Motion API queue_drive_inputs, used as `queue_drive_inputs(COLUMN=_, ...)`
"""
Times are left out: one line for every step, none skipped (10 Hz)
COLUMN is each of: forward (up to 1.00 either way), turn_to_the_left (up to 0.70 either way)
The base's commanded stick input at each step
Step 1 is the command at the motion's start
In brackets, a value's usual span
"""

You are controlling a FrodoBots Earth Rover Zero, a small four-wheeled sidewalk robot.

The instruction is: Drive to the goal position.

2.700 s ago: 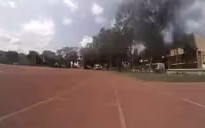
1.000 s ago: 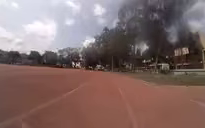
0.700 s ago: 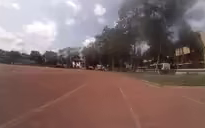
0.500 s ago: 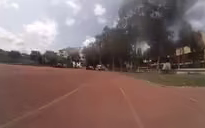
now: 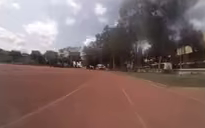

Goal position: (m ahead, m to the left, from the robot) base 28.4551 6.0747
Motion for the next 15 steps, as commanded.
queue_drive_inputs(forward=0.7, turn_to_the_left=0.0)
queue_drive_inputs(forward=0.7, turn_to_the_left=0.0)
queue_drive_inputs(forward=0.7, turn_to_the_left=0.0)
queue_drive_inputs(forward=0.7, turn_to_the_left=0.0)
queue_drive_inputs(forward=0.7, turn_to_the_left=0.0)
queue_drive_inputs(forward=0.7, turn_to_the_left=0.0)
queue_drive_inputs(forward=0.7, turn_to_the_left=0.0)
queue_drive_inputs(forward=0.7, turn_to_the_left=0.0)
queue_drive_inputs(forward=0.7, turn_to_the_left=0.0)
queue_drive_inputs(forward=0.7, turn_to_the_left=0.0)
queue_drive_inputs(forward=0.7, turn_to_the_left=0.0)
queue_drive_inputs(forward=0.7, turn_to_the_left=0.0)
queue_drive_inputs(forward=0.7, turn_to_the_left=0.0)
queue_drive_inputs(forward=0.7, turn_to_the_left=0.0)
queue_drive_inputs(forward=0.7, turn_to_the_left=0.0)
